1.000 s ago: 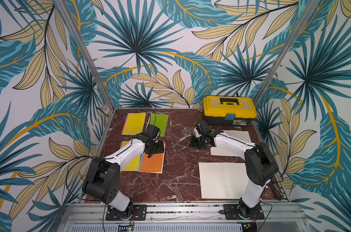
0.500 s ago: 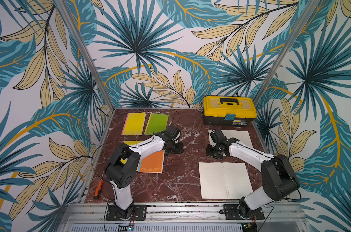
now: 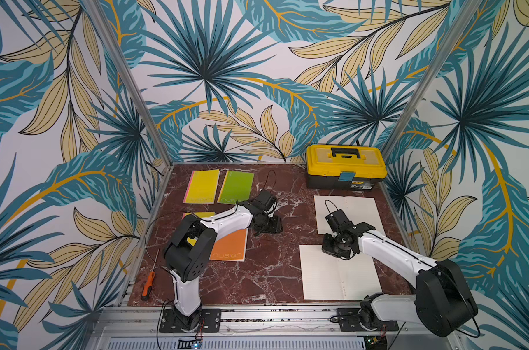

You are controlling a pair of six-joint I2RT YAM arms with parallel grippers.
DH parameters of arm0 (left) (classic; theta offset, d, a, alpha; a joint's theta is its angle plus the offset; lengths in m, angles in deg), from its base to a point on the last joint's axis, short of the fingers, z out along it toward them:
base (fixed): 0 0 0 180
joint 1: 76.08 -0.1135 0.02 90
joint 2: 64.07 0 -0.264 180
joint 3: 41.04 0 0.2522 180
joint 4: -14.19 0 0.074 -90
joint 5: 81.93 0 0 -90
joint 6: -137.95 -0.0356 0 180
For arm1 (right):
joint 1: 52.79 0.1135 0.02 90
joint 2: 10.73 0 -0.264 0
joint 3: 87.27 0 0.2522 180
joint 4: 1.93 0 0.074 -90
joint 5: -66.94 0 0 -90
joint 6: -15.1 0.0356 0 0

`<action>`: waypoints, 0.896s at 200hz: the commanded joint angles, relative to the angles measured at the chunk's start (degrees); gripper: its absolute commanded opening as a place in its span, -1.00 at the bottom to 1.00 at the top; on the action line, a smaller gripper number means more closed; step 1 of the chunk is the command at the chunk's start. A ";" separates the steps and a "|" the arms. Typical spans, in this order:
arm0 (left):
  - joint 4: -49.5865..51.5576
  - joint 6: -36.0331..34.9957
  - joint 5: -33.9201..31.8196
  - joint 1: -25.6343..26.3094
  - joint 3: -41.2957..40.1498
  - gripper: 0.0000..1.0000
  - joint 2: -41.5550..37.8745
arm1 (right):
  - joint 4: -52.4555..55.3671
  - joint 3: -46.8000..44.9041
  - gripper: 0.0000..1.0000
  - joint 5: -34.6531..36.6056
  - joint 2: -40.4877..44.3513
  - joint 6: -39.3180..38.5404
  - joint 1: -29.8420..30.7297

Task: Close the notebook
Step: Move the notebook to the center of the board.

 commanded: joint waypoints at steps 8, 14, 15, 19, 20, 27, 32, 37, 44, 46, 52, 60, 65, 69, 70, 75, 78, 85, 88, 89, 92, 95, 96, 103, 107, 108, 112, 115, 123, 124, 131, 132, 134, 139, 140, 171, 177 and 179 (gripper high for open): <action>-0.10 -0.50 0.10 -0.15 1.63 0.14 -0.21 | -0.46 -1.54 -0.73 -1.45 -1.37 0.41 0.98; 0.14 -0.58 -0.25 -0.08 1.63 0.14 -0.22 | -0.87 -1.62 -0.73 -1.63 -1.99 0.25 1.13; 0.15 -0.58 -0.27 -0.08 1.66 0.14 -0.22 | -0.91 -1.67 -0.73 -1.70 -2.07 0.24 1.15; 0.24 -0.58 -0.52 -0.08 1.63 0.14 -0.32 | -1.17 -1.58 -0.73 -1.77 -2.50 0.20 1.21; 0.29 -0.58 -0.54 -0.08 1.62 0.14 -0.31 | -1.24 -1.56 -0.73 -1.77 -2.59 0.18 1.24; 0.46 -0.67 -0.67 -0.13 1.60 0.14 -0.39 | -1.75 -1.48 -0.74 -2.01 -3.38 0.20 1.46; 0.51 -0.67 -0.66 -0.13 1.54 0.14 -0.48 | -2.14 -1.42 -0.74 -2.19 -3.82 0.24 1.62; 0.53 -0.67 -0.66 -0.08 1.58 0.14 -0.57 | -2.51 -1.43 -0.74 -2.36 -4.35 0.24 1.77; 0.39 -0.59 -0.61 -0.18 1.48 0.14 -0.73 | -2.99 -1.33 -0.74 -2.34 -4.96 0.33 1.97; 0.35 -0.59 -0.64 -0.17 1.44 0.14 -0.74 | -3.18 -1.29 -0.74 -2.35 -5.16 0.40 2.04; 0.32 -0.50 -0.59 -0.17 1.36 0.14 -0.87 | -3.53 -1.30 -0.74 -2.51 -5.60 0.34 2.11; 0.33 -0.50 -0.58 -0.22 1.31 0.14 -1.05 | -3.90 -1.19 -0.74 -2.51 -6.31 0.41 2.22; 0.32 -0.50 -0.56 -0.23 1.26 0.14 -1.15 | -4.16 -1.19 -0.74 -2.63 -6.64 0.38 2.32; 0.38 -0.52 -0.64 -0.21 1.29 0.14 -1.10 | -4.34 -1.15 -0.74 -2.69 -6.90 0.29 2.41; 0.36 -0.51 -0.65 -0.19 1.27 0.14 -1.14 | -4.36 -1.12 -0.74 -2.71 -6.95 0.27 2.45; 0.49 -0.50 -0.79 -0.26 1.23 0.14 -1.18 | -4.64 -1.10 -0.74 -2.71 -7.28 0.24 2.61; 0.56 -0.50 -0.82 -0.20 1.17 0.14 -1.18 | -4.69 -1.13 -0.74 -2.61 -7.41 0.20 2.71; 0.62 -0.58 -0.91 -0.21 1.18 0.14 -1.26 | -4.87 -1.03 -0.74 -2.72 -7.82 0.16 2.84; 0.74 -0.58 -0.96 -0.17 1.17 0.14 -1.27 | -4.98 -1.00 -0.74 -2.81 -8.04 0.12 2.93; 0.80 -0.58 -0.98 -0.17 1.16 0.14 -1.27 | -4.99 -1.01 -0.74 -2.86 -8.08 0.14 2.93; 0.82 -0.60 -1.00 -0.18 1.16 0.15 -1.27 | -5.00 -0.94 -0.74 -2.83 -8.27 0.15 2.98; 0.86 -0.59 -1.13 -0.28 1.21 0.14 -1.27 | -5.07 -0.82 -0.74 -2.92 -8.46 0.08 3.09; 0.90 -0.59 -1.11 -0.27 1.19 0.14 -1.27 | -5.08 -0.83 -0.74 -2.91 -8.52 0.07 3.10; 0.95 -0.59 -1.22 -0.31 1.09 0.14 -1.36 | -5.22 -0.61 -0.74 -2.93 -9.01 -0.02 3.40; 0.95 -0.59 -1.26 -0.38 1.03 0.14 -1.40 | -5.33 -0.53 -0.74 -3.02 -9.29 -0.05 3.53; 0.95 -0.59 -1.26 -0.36 1.01 0.14 -1.42 | -5.34 -0.55 -0.74 -3.01 -9.41 -0.08 3.58; 0.95 -0.61 -1.19 -0.39 0.95 0.15 -1.51 | -5.43 -0.41 -0.74 -3.16 -9.76 -0.02 3.72; 0.95 -0.59 -1.19 -0.47 0.91 0.15 -1.60 | -5.58 -0.40 -0.74 -3.29 -10.01 -0.02 3.87; 0.95 -0.50 -1.18 -0.66 0.69 0.15 -1.70 | -6.01 -0.12 -0.74 -3.58 -10.76 -0.11 4.30; 0.95 -0.50 -1.22 -0.68 0.66 0.15 -1.75 | -6.03 -0.04 -0.74 -3.59 -10.90 -0.15 4.41; 0.91 -0.41 -1.23 -0.77 0.49 0.15 -1.95 | -6.13 0.33 -0.74 -3.57 -11.64 -0.10 4.94; 0.88 -0.41 -1.21 -0.78 0.52 0.14 -2.01 | -6.14 0.40 -0.74 -3.55 -11.77 -0.10 4.95; 0.89 -0.41 -1.21 -0.85 0.45 0.15 -2.05 | -6.21 0.50 -0.74 -3.53 -11.98 -0.06 5.13; 0.87 -0.33 -1.22 -1.01 0.27 0.15 -2.22 | -6.42 0.77 -0.74 -3.52 -12.52 -0.02 5.45; 0.82 -0.33 -1.20 -1.03 0.28 0.15 -2.27 | -6.41 0.89 -0.74 -3.52 -12.61 -0.02 5.51; 0.77 -0.24 -1.09 -1.53 -0.84 0.14 -3.18 | -8.11 2.90 -0.75 -4.05 -16.01 0.94 7.96; 0.76 -0.23 -1.00 -1.58 -1.08 0.15 -3.36 | -8.29 3.47 -0.75 -4.03 -16.85 1.24 8.48; 0.81 -0.23 -1.00 -1.58 -1.09 0.14 -3.42 | -8.33 3.67 -0.75 -4.02 -17.08 1.24 8.63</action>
